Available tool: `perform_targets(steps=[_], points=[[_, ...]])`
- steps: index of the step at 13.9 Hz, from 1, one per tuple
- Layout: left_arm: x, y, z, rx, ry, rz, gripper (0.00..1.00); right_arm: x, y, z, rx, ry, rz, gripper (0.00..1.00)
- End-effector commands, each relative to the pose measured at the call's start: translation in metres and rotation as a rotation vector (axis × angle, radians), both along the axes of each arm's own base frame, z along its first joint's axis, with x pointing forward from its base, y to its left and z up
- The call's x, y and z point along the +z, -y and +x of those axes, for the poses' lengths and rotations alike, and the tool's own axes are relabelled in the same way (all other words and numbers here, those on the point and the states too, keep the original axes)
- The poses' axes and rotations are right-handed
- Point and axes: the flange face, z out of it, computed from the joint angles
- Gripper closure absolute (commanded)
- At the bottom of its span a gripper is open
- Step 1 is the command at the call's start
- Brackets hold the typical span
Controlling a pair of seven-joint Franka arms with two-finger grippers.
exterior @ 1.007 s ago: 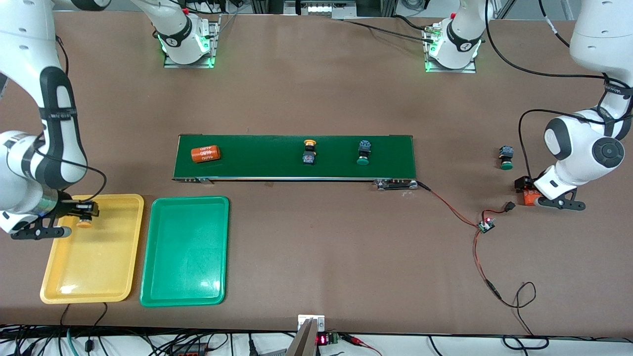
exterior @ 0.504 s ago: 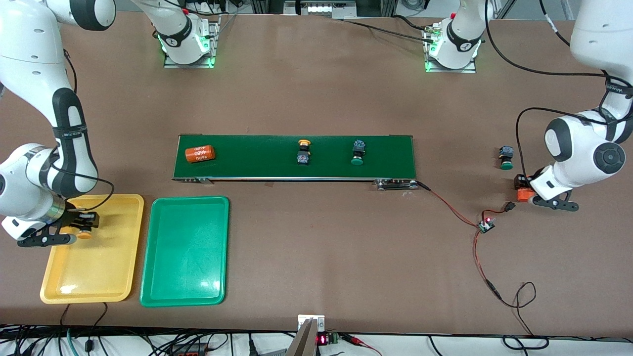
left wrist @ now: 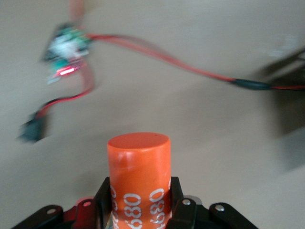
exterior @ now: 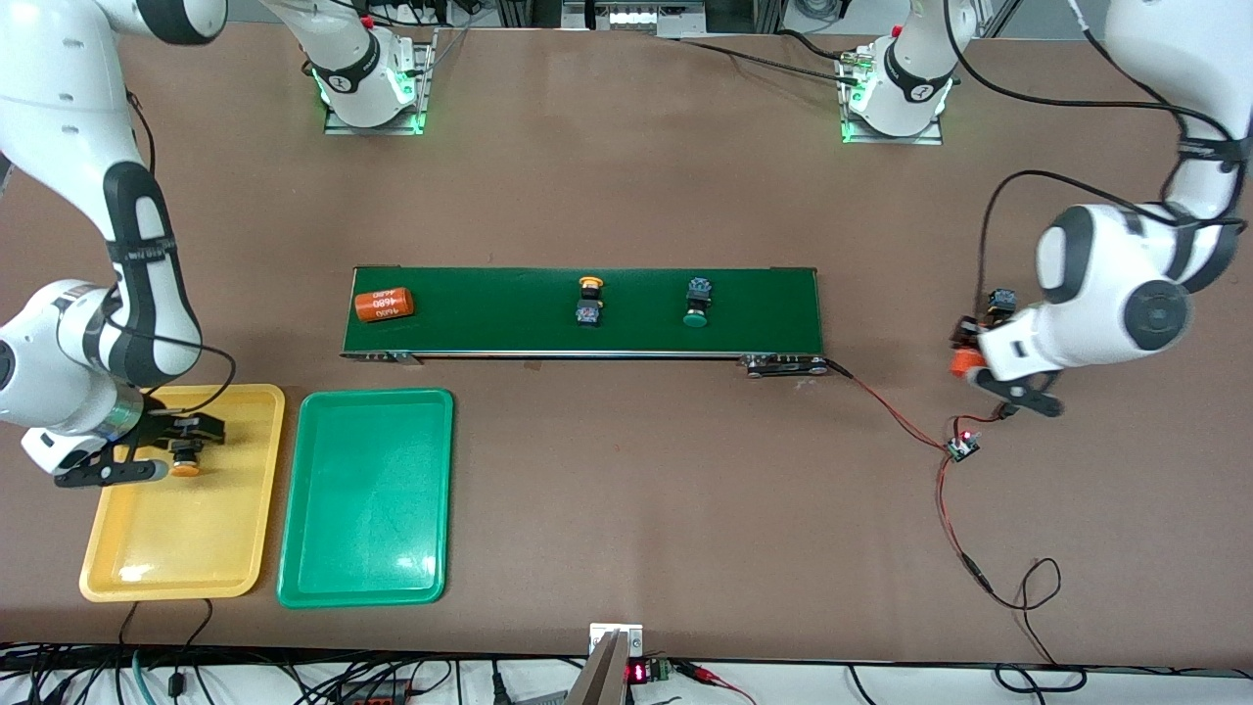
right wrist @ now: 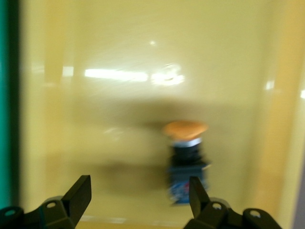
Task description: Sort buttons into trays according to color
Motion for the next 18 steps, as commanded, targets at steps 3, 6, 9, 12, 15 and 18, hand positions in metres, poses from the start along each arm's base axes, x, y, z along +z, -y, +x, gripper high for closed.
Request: perform_targets(steps=[3,6,9,12,15,18], points=[[0.003,0.112,-0.016,-0.254,-0.020,-0.104,0.75,0.078,-0.096,-0.094,-0.062,-0.054,0.112,0.05],[0.013,0.182,-0.035,-0.461,-0.006,-0.169,0.77,0.095,-0.170,-0.144,-0.112,-0.046,0.119,0.00],[0.020,0.245,-0.062,-0.624,-0.004,-0.205,0.80,0.107,-0.263,-0.169,-0.190,-0.056,0.118,0.00],[-0.005,0.273,-0.078,-0.785,0.054,-0.261,0.80,0.106,-0.326,-0.183,-0.192,-0.042,0.127,0.00],[-0.015,0.275,-0.080,-0.893,0.112,-0.284,0.75,0.092,-0.367,-0.195,-0.218,-0.034,0.090,0.00],[-0.007,0.270,-0.080,-0.895,0.104,-0.271,0.00,0.072,-0.411,-0.195,-0.272,-0.001,0.017,0.00]])
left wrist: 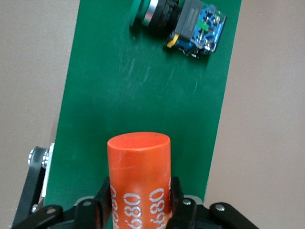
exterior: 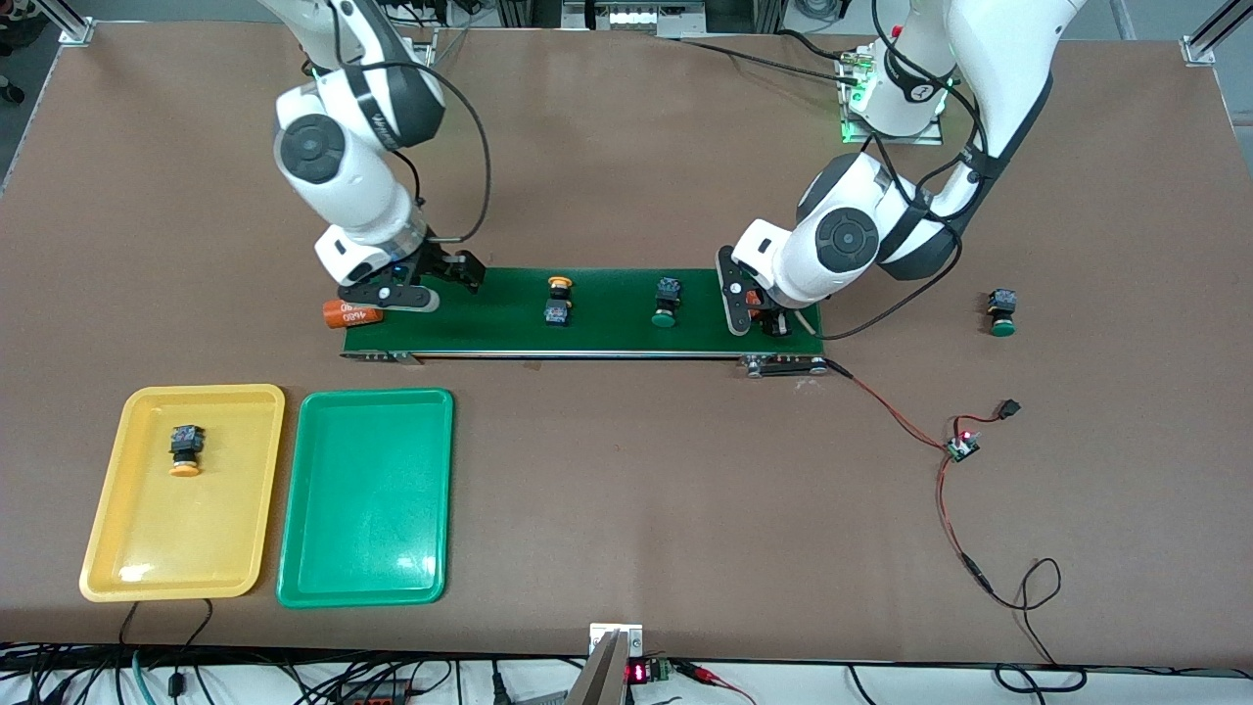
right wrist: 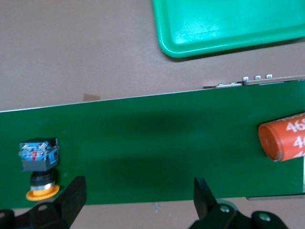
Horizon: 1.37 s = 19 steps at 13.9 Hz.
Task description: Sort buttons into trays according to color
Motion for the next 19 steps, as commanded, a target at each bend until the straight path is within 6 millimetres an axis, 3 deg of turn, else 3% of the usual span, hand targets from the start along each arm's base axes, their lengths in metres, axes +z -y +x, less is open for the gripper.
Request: perform_targets(steps=[1,3,6,10,13,14,16,19], points=[[0.016,-0.010,0.003,-0.021,0.028,0.015,0.00,-0.018,-0.041,0.008,-0.061,0.023,-0.037,0.00],[0.035,-0.028,0.012,0.030,0.033,0.052,0.00,-0.019,-0.060,0.017,-0.100,0.030,-0.019,0.00],[0.053,-0.087,0.033,0.205,0.028,0.129,0.00,-0.021,-0.079,0.020,-0.091,0.030,0.001,0.00],[0.037,-0.183,0.056,0.424,-0.014,0.199,0.00,-0.050,-0.108,0.006,0.007,0.029,-0.017,0.00],[0.017,-0.277,0.064,0.600,-0.049,0.256,0.00,-0.078,-0.117,-0.001,0.058,0.024,-0.022,0.03],[0.011,-0.306,0.063,0.649,-0.060,0.274,0.00,-0.084,-0.116,-0.002,0.073,0.024,-0.033,0.18],[0.006,-0.346,0.055,0.726,-0.083,0.304,0.00,-0.087,-0.110,0.000,0.107,0.024,-0.045,0.59],[-0.021,-0.375,0.020,0.970,-0.167,0.385,0.00,-0.089,-0.095,0.009,0.113,0.020,-0.058,0.95]])
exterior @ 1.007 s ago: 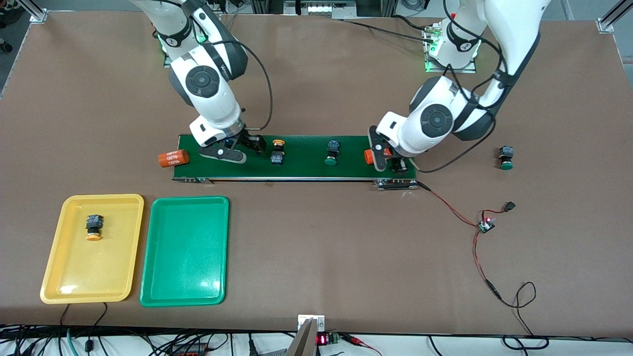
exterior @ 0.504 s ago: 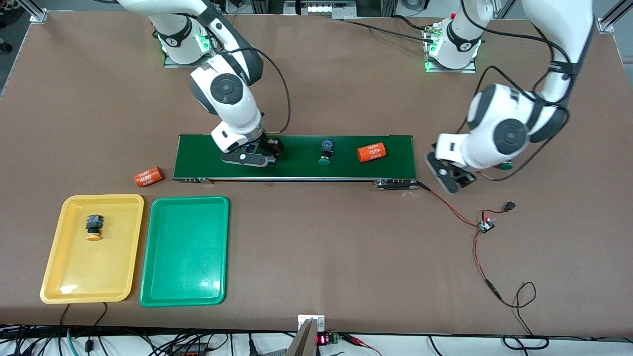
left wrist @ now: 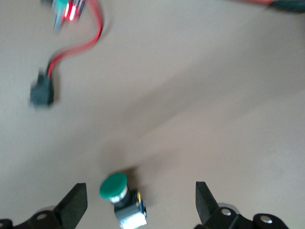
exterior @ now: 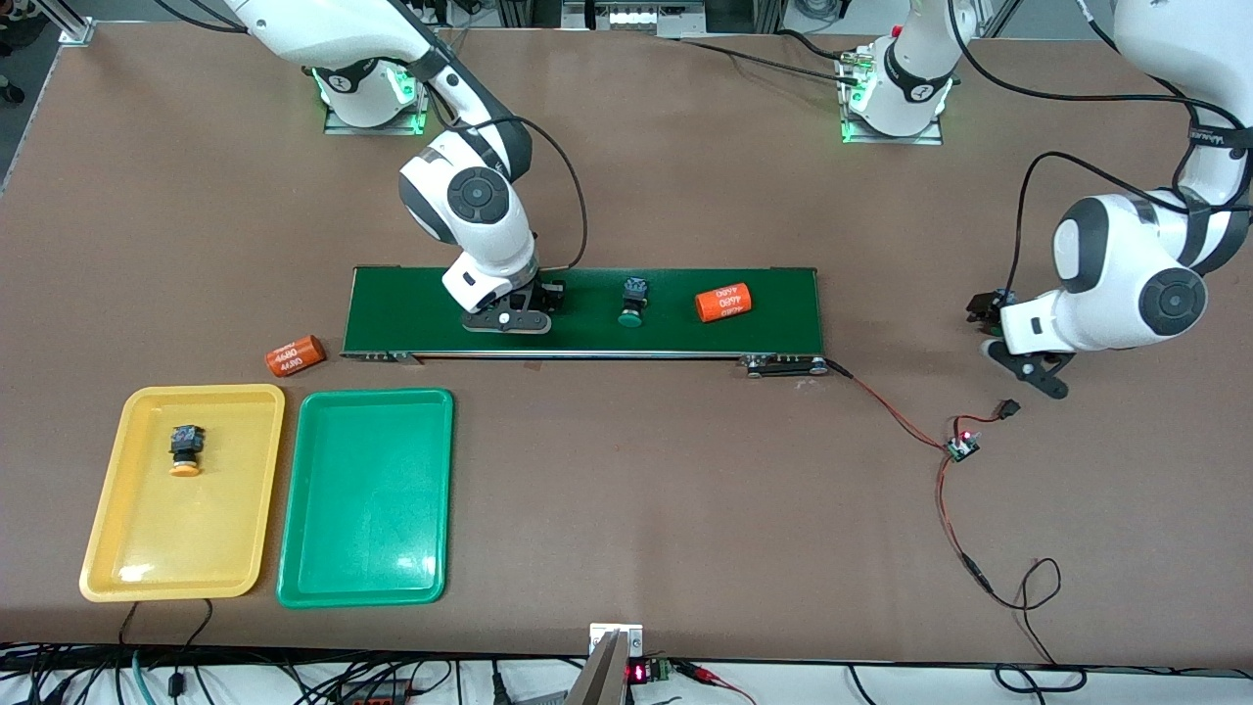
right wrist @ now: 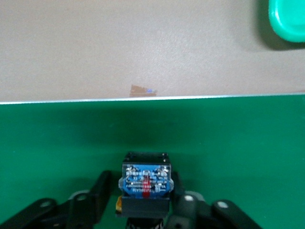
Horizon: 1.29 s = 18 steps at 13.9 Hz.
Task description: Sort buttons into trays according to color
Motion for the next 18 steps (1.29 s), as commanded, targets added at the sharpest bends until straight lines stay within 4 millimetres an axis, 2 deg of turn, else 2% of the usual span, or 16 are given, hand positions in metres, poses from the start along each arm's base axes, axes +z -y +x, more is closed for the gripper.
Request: perform_targets(steps=[1,2,5,6,7,8,10,11,12,14,16,18], points=[[-0.020,-0.012,-0.032,0.249,-0.065,0.076,0.00,0.010,0.020,0.021,0.015,0.031,-0.010,1.00],[-0.025,-0.019,-0.039,0.305,-0.078,0.095,0.00,0.027,0.034,0.033,0.017,0.054,-0.011,1.00],[-0.040,-0.045,-0.054,0.352,-0.031,0.115,0.00,0.077,0.096,0.084,0.020,0.079,-0.042,1.00],[-0.043,-0.052,-0.055,0.360,-0.012,0.119,0.00,0.088,0.121,0.101,0.005,0.077,-0.057,1.00],[-0.050,-0.056,-0.058,0.366,-0.003,0.122,0.00,0.094,0.154,0.119,0.005,0.076,-0.078,1.00],[-0.057,-0.055,-0.062,0.364,0.019,0.123,0.00,0.091,0.195,0.134,0.024,0.063,-0.098,1.00],[-0.072,-0.052,-0.076,0.351,0.051,0.118,0.00,0.069,0.293,0.155,0.012,-0.002,-0.050,1.00],[-0.074,-0.051,-0.078,0.336,0.046,0.114,0.02,0.062,0.326,0.162,0.031,-0.019,-0.004,1.00],[-0.073,-0.051,-0.078,0.311,0.047,0.107,0.16,0.052,0.355,0.164,0.046,-0.033,0.010,1.00],[-0.076,-0.051,-0.078,0.287,0.040,0.101,0.56,0.037,0.394,0.170,0.043,-0.046,-0.002,1.00],[-0.074,-0.052,-0.077,0.280,0.043,0.099,0.73,0.021,0.428,0.174,0.041,-0.053,-0.012,0.99],[-0.064,-0.050,-0.070,0.282,0.059,0.099,0.75,0.007,0.451,0.180,0.052,-0.059,-0.013,0.99]])
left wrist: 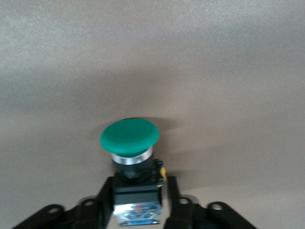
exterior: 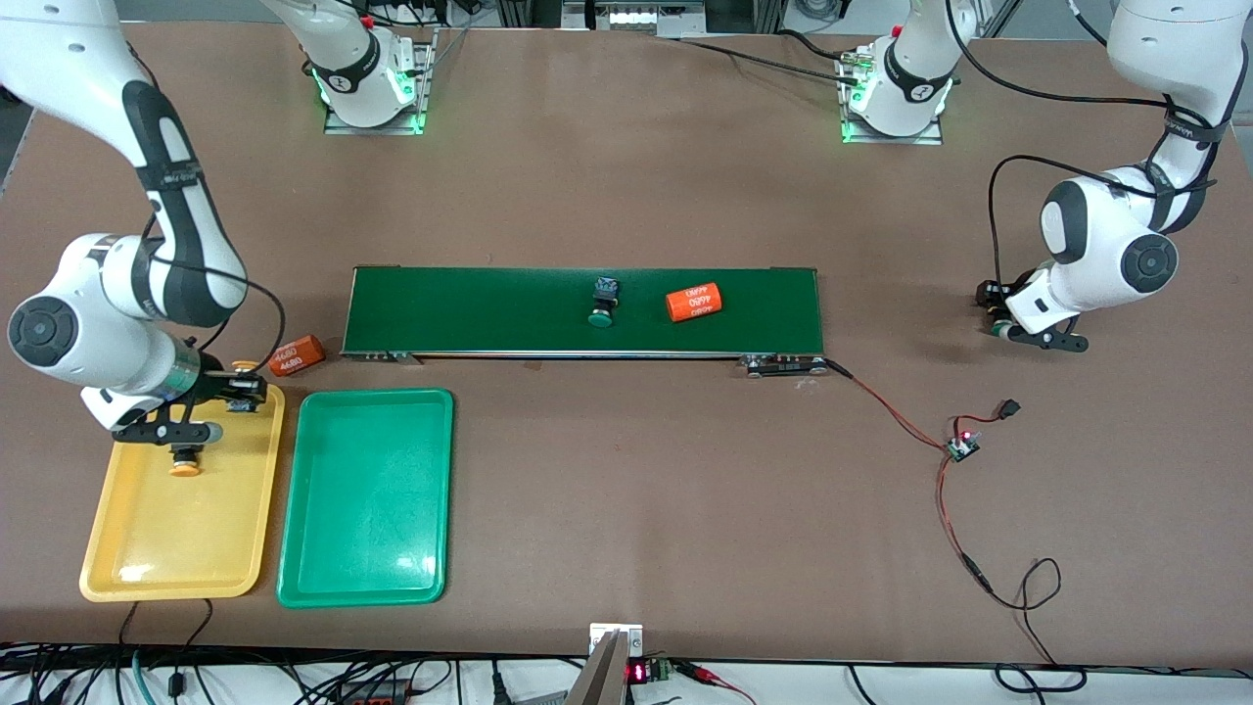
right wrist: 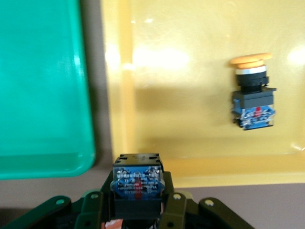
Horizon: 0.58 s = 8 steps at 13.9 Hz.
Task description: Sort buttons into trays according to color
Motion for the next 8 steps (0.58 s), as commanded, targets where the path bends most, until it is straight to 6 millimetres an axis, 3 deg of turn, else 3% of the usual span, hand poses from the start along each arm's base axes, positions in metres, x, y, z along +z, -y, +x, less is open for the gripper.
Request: perform_targets(steps=[1,3,5,7,8], points=[[0.025,0.000,0.015,-0.027,0.029,0.006,0.76,-0.014,0.028,0.017,0.031,0.009,0.017,0.99],[0.046,0.005,0.029,-0.031,-0.017,-0.005,0.76,-0.023,0.047,0.024,0.056,0.042,0.012,0.99],[0.071,0.028,0.048,-0.065,-0.089,-0.027,0.76,-0.035,0.055,0.033,0.064,0.071,0.002,0.99],[0.094,0.072,0.067,-0.141,-0.146,-0.051,0.76,-0.041,0.061,0.040,0.060,0.079,-0.003,0.96],[0.097,0.098,0.069,-0.175,-0.167,-0.072,0.76,-0.046,0.061,0.040,0.058,0.078,-0.003,0.87]])
